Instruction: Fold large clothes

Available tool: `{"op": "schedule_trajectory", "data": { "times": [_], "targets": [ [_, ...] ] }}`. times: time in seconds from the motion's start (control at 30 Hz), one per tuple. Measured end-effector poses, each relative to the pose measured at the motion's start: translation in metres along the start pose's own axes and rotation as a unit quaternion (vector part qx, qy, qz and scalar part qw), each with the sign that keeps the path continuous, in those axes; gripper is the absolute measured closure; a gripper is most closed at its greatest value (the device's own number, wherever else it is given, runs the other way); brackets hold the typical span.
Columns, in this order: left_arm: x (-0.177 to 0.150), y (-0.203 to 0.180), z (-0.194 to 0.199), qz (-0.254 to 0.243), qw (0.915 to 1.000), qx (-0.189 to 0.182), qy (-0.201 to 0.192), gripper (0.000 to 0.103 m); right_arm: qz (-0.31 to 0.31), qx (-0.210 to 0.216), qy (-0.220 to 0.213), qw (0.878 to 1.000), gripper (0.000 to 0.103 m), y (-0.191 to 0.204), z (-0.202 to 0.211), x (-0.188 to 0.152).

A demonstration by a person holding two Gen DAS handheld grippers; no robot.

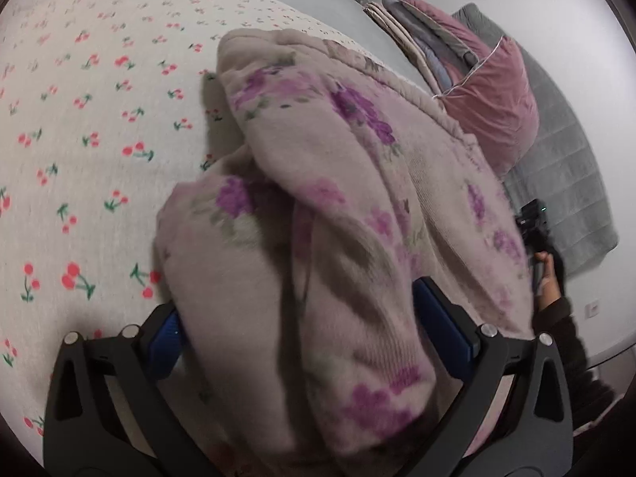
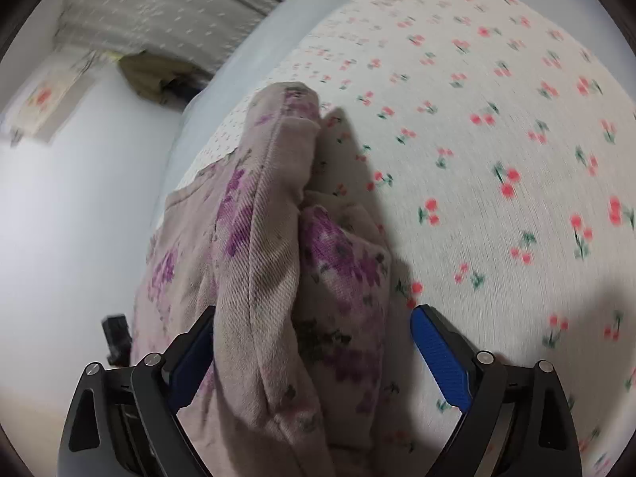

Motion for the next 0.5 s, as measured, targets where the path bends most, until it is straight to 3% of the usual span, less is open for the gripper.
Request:
{"op": "schedule_trajectory", "data": {
  "times": [0.2,0.5],
  "targets": [
    [0.008,-0.005,-0.008,0.005,0.9998,0.019,0.002,0.000,0.037,-0.003,-0.045,0.998,0.002,0.012,-0.009,0.005],
    [0.009,-0.004,-0.013,0.018,0.9998,0.006,-0.002,0.000,0.045,0.005,-0.017,0.999,0.000,0.026,-0.020,0.005]
  ]
}}
Point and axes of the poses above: each gripper's, at about its wrist camera, not at the fingertips, and z roughly against the way its jaws point, y to its left, x to its top, the point moved 6 cm from there along -z, roughly the way its jaws point, and after that the axes turned 8 degrees about -x, right-handed, at the moved point
